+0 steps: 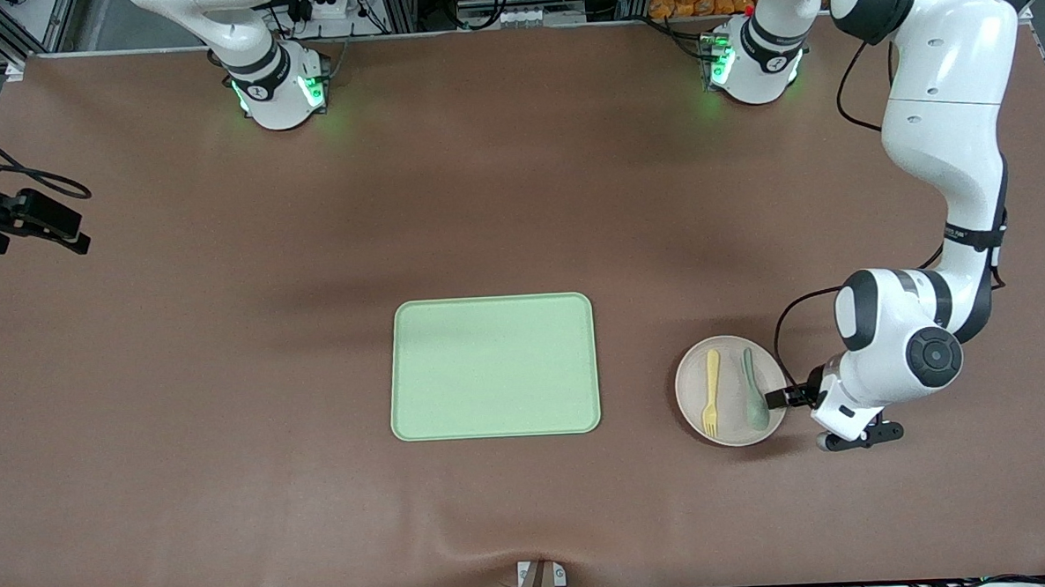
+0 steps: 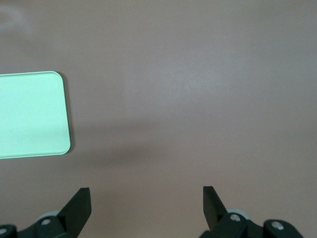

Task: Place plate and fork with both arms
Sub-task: 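Close the left gripper on the white plate's rim, then lift the plate with the left gripper and carry it over the green tray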

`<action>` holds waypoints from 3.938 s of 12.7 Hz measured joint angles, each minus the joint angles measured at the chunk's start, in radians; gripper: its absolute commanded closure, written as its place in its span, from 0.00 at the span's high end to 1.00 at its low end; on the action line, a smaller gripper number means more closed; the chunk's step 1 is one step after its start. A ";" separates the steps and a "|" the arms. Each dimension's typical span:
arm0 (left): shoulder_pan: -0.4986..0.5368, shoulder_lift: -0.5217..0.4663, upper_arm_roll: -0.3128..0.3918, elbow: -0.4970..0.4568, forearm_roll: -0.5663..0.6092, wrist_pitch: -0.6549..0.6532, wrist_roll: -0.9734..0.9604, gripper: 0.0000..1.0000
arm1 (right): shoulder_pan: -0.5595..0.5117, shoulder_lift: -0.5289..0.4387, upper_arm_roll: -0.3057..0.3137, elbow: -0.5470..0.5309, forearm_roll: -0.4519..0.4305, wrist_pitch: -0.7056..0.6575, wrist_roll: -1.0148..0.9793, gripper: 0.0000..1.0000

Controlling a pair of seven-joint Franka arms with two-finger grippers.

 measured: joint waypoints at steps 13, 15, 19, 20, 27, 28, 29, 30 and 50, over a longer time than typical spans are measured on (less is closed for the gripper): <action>-0.024 0.002 -0.005 -0.022 0.000 -0.005 -0.006 0.00 | 0.000 0.000 0.000 0.000 0.000 0.000 0.000 1.00; -0.024 -0.006 -0.006 -0.021 0.000 -0.010 -0.006 0.00 | 0.000 0.000 0.000 0.000 0.000 0.000 0.000 1.00; -0.023 -0.018 -0.009 -0.022 0.000 -0.013 0.000 0.00 | 0.000 0.000 0.000 0.000 0.000 -0.001 0.000 1.00; -0.023 -0.033 -0.012 -0.027 0.000 -0.022 0.002 0.00 | 0.000 0.000 0.000 0.000 0.000 -0.001 0.000 1.00; -0.021 -0.186 -0.107 -0.149 0.000 -0.026 0.001 0.00 | 0.000 0.000 0.000 0.000 0.000 -0.001 0.000 1.00; -0.022 -0.208 -0.124 -0.171 0.000 -0.026 -0.002 0.00 | 0.000 0.000 0.000 0.000 0.000 -0.001 0.000 1.00; -0.022 -0.229 -0.137 -0.189 0.000 -0.026 -0.004 0.00 | 0.000 0.000 0.000 0.000 0.000 -0.001 0.000 1.00; -0.022 -0.247 -0.145 -0.203 -0.002 -0.026 -0.005 0.00 | 0.000 0.001 0.000 0.000 0.000 -0.001 0.000 1.00; -0.303 -0.092 -0.214 -0.185 -0.119 0.353 -0.236 0.00 | 0.000 0.001 0.000 0.000 0.000 -0.001 0.000 1.00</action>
